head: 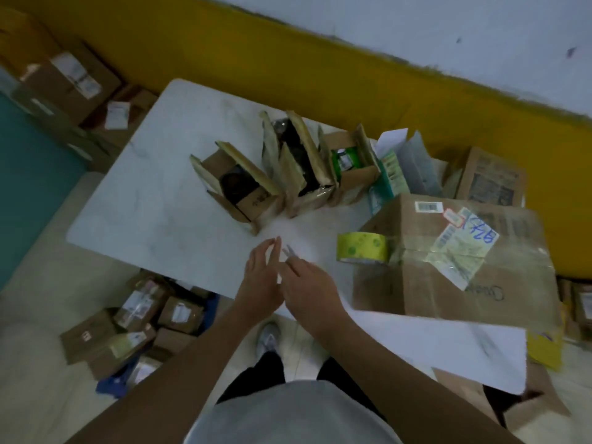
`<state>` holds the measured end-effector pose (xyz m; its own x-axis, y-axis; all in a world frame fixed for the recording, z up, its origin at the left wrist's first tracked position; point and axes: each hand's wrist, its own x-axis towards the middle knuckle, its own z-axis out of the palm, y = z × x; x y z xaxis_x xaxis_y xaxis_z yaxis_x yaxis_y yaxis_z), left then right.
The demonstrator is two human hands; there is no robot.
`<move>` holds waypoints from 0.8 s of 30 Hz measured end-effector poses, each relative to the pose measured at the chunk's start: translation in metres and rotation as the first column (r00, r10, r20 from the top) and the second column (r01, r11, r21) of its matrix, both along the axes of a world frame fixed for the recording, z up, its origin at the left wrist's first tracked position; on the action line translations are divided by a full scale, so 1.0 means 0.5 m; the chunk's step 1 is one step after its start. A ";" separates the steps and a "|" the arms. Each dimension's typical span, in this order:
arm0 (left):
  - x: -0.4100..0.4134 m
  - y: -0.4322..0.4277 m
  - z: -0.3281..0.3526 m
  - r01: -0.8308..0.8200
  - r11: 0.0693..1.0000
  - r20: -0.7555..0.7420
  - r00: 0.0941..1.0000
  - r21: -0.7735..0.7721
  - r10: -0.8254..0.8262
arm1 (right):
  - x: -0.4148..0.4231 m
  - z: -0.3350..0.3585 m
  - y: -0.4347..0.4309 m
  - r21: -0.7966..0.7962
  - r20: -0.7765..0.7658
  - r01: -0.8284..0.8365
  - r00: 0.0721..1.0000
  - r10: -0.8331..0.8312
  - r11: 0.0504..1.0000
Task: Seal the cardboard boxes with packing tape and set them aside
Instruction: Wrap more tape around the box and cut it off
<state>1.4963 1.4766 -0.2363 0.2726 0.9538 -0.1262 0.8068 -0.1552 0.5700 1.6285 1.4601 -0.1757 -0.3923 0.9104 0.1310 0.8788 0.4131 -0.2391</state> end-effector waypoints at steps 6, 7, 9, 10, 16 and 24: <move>-0.053 -0.049 -0.083 -0.136 0.984 0.026 0.990 -0.113 0.139 | 0.011 -0.243 0.006 -0.407 0.241 0.525 0.851 -0.467 0.748; -0.055 -0.055 -0.088 -0.148 0.982 0.028 0.988 -0.120 0.153 | 0.014 -0.251 0.006 -0.443 0.279 0.540 0.841 -0.463 0.715; -0.060 -0.064 -0.091 -0.154 0.980 0.044 0.986 -0.124 0.160 | 0.014 -0.266 0.012 -0.450 0.264 0.552 0.834 -0.485 0.703; -0.062 -0.063 -0.090 -0.160 0.980 0.062 0.984 -0.121 0.169 | 0.015 -0.270 0.019 -0.458 0.260 0.554 0.831 -0.492 0.695; -0.065 -0.018 -0.026 -0.183 0.974 0.166 0.965 -0.134 0.204 | 0.047 -0.214 -0.010 -0.521 0.376 0.604 0.797 -0.473 0.603; -0.066 0.004 0.020 -0.212 0.913 0.167 0.944 -0.349 0.283 | 0.010 -0.191 -0.046 -0.522 0.217 0.626 0.754 -0.619 0.580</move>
<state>1.4632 1.4788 -0.2265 0.0865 0.9109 -0.4035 0.6519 0.2545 0.7143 1.6335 1.4371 -0.2714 0.2998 0.8401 -0.4521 0.8744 -0.4315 -0.2220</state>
